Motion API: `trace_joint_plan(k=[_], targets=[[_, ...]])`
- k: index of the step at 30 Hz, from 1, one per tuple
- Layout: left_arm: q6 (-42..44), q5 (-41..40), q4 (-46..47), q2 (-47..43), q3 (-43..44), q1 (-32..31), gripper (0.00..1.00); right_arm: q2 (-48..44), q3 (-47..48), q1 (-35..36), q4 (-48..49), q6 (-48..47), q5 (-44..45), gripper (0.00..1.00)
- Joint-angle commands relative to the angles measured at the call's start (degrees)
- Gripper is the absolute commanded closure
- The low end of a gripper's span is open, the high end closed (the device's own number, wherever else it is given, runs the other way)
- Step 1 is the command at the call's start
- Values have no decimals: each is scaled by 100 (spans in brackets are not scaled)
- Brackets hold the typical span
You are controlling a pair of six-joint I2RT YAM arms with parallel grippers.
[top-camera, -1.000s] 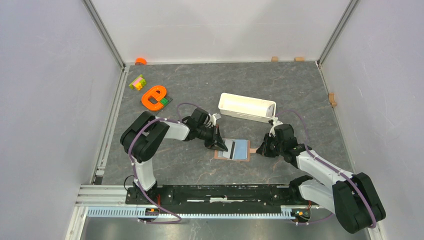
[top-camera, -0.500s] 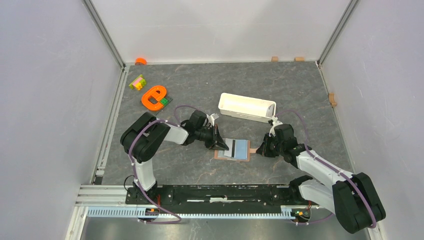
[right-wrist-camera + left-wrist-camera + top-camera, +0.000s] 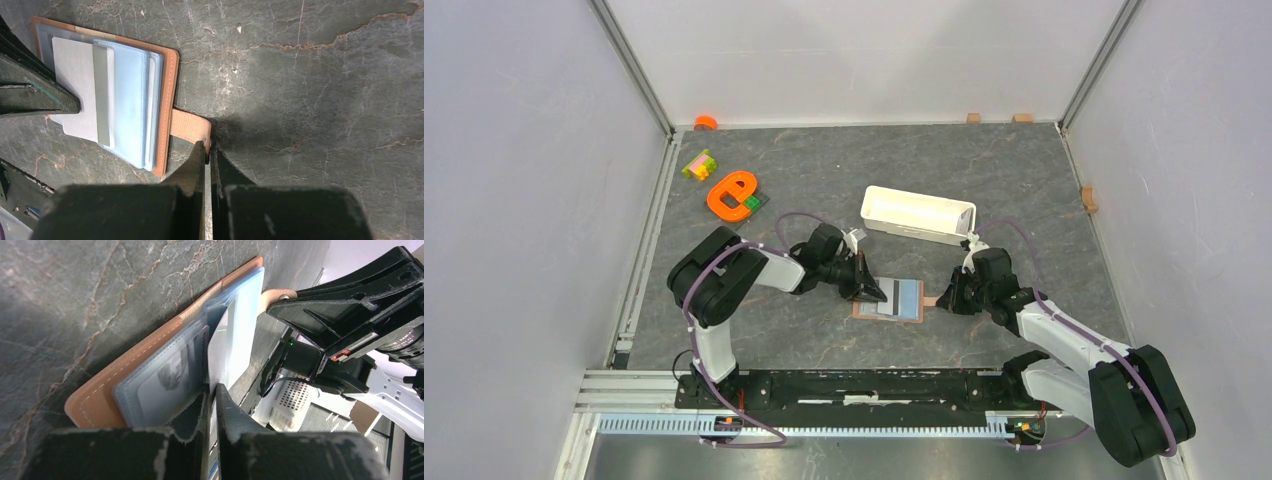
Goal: Put the credit cards into the card holder
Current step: Insert the credit card into the card holder.
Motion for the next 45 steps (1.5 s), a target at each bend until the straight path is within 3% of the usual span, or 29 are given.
trace_joint_plan(k=[1,8,14,18,25,45], targets=[[280,-555,-765,42,184,-94,85,-21,12,50,96,-68,-65,100],[1293,-1222,-2498,-583,876,-60,58,-98,60,52,-29,-119,40,100],[1892,-1553,-3467,-906,1392,-59,45,-109,94,48,-97,-160,63,100],[1903,-1566,-3618,-1080,1416,-65,43,-90,92,50,-93,-158,78,100],[1325,-1213,-2997,-839,1120,-194,39,-42,95,58,-44,-152,29,100],[781,-1163,-2284,-256,1291,-646,39,8,162,58,-27,-186,5,100]])
